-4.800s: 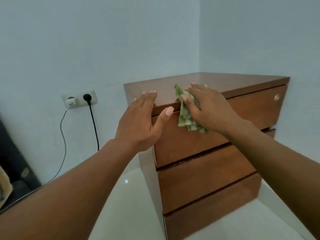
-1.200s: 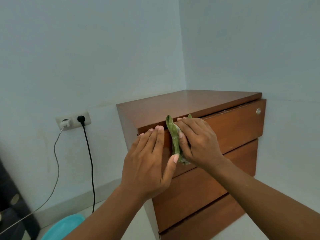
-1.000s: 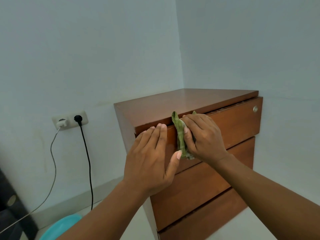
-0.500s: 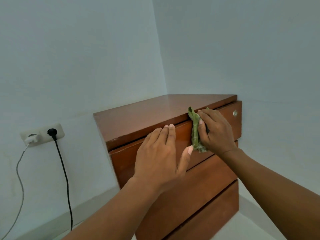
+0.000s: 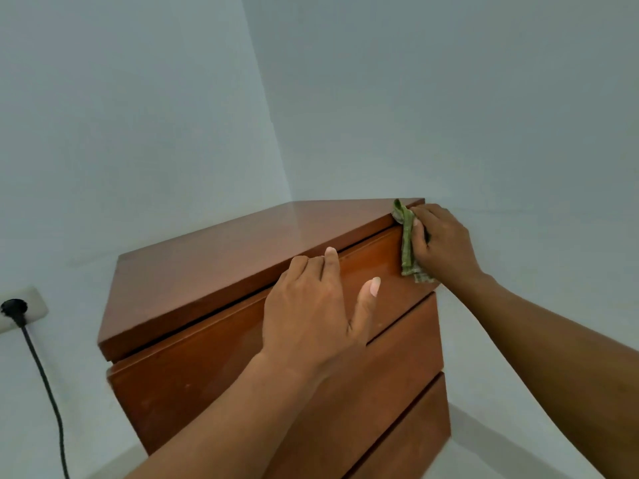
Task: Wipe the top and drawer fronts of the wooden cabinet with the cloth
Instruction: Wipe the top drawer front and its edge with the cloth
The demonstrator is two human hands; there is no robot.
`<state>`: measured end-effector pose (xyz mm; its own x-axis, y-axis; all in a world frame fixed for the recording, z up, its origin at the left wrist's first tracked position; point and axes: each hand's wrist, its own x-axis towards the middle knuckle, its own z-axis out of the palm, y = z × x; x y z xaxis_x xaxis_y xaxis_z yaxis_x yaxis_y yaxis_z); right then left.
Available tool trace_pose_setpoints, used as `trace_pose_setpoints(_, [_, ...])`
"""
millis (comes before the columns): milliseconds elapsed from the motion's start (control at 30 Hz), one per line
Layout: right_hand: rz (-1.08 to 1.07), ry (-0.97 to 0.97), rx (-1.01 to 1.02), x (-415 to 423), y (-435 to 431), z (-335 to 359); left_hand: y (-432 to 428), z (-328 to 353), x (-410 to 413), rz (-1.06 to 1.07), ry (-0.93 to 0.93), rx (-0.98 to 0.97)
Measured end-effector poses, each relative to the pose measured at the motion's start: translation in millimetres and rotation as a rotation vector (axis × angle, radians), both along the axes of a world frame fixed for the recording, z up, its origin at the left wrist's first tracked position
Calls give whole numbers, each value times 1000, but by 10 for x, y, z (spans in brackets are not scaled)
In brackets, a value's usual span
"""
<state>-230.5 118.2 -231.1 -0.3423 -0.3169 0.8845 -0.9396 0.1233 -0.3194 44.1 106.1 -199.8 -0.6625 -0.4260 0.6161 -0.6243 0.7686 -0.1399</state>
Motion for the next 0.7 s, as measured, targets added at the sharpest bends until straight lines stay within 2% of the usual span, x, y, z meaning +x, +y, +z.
trace_pose_setpoints(167, [-36,-101,5,-96,-16,26,44,19,15,-33,87,32])
trace_pose_setpoints(233, [-13,-248,-76,11,-49,61,57,39,34,-53,123,50])
trace_pose_setpoints(300, [-51,-566,-249,145,-11,144,78,57,53,-58,139,67])
trace_pose_setpoints(367, [-93,-973,-474,257,75,223,120,87,71,-57,123,91])
trace_pose_setpoints(400, [-66,-1133,-561,338,120,247,142,105,84,-62,110,103])
trace_pose_setpoints(433, [-22,-1211,-609,462,170,269,156,125,103,-72,98,117])
trace_pose_setpoints(467, [17,-1205,-611,620,207,294,165,145,142,-85,84,128])
trace_pose_setpoints(533, [66,-1025,-556,985,247,333,140,165,290,-106,59,103])
trace_pose_setpoints(600, [144,-723,-504,1387,267,365,59,162,515,-92,64,18])
trace_pose_setpoints(700, [369,-276,-442,1930,167,354,-65,180,880,-13,191,-63])
